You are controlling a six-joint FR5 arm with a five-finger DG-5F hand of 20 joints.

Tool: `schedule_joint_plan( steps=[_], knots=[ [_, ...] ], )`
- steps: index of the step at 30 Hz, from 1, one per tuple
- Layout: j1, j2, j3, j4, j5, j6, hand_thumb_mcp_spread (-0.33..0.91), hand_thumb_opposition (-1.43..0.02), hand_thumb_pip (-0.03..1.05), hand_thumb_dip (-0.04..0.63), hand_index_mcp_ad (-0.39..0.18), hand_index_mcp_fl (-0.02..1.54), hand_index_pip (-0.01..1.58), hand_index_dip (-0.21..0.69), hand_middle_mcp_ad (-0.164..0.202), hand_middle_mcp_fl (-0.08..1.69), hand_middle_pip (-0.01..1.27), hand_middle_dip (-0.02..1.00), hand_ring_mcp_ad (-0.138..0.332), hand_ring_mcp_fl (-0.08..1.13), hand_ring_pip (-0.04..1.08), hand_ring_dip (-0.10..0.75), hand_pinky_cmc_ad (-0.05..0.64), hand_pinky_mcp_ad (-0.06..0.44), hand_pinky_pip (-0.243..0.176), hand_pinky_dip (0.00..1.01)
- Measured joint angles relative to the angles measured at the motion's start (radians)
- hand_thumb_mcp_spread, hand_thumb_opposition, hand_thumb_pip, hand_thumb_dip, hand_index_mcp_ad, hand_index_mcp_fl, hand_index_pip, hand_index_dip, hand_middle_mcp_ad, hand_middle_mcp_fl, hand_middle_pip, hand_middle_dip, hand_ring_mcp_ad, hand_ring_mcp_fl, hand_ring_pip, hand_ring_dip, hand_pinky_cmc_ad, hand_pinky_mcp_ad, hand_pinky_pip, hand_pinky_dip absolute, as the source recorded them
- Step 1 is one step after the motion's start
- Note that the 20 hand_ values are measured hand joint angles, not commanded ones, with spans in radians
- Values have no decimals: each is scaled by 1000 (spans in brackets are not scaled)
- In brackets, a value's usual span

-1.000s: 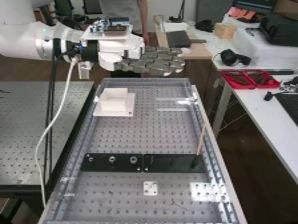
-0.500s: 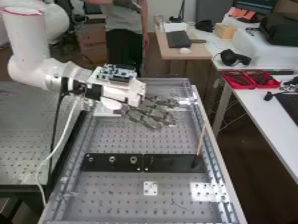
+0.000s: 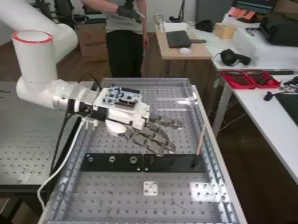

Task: Grab the pcb board and place it in the clear container

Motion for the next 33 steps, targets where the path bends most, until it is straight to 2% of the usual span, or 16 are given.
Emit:
schedule_joint_plan(
  steps=[2,4,8,12,15,21,28,33],
  knots=[
    [-10,-19,5,10,-15,-9,429,-869,815,321,-12,23,86,-66,70,326,340,510,138,131,113,213,262,150,-61,372],
    [-22,-33,10,24,-31,-15,447,-885,815,354,-24,23,86,-70,70,316,410,529,138,197,115,271,262,150,-61,361],
    [-46,-60,29,39,-74,-23,449,-927,895,394,-37,23,87,-101,65,318,586,588,140,262,129,367,258,150,-58,316],
    [-72,-92,64,32,-131,-30,463,-942,892,405,-44,23,84,-133,65,321,668,641,147,284,154,435,258,148,-58,267],
    [-88,-106,77,35,-162,-31,457,-944,892,414,-52,21,82,-136,63,321,696,656,131,295,161,464,257,152,-58,248],
    [-119,-130,96,48,-204,-24,461,-956,892,414,-54,19,87,-131,66,326,742,674,127,312,171,483,257,150,-26,208],
    [-140,-146,98,59,-233,-2,463,-956,895,414,-66,35,101,-134,65,326,771,710,131,326,201,515,258,148,-26,194],
    [-145,-153,92,72,-251,18,466,-956,892,414,-72,37,98,-136,65,325,819,740,113,326,229,532,253,152,-24,194]
  ],
)
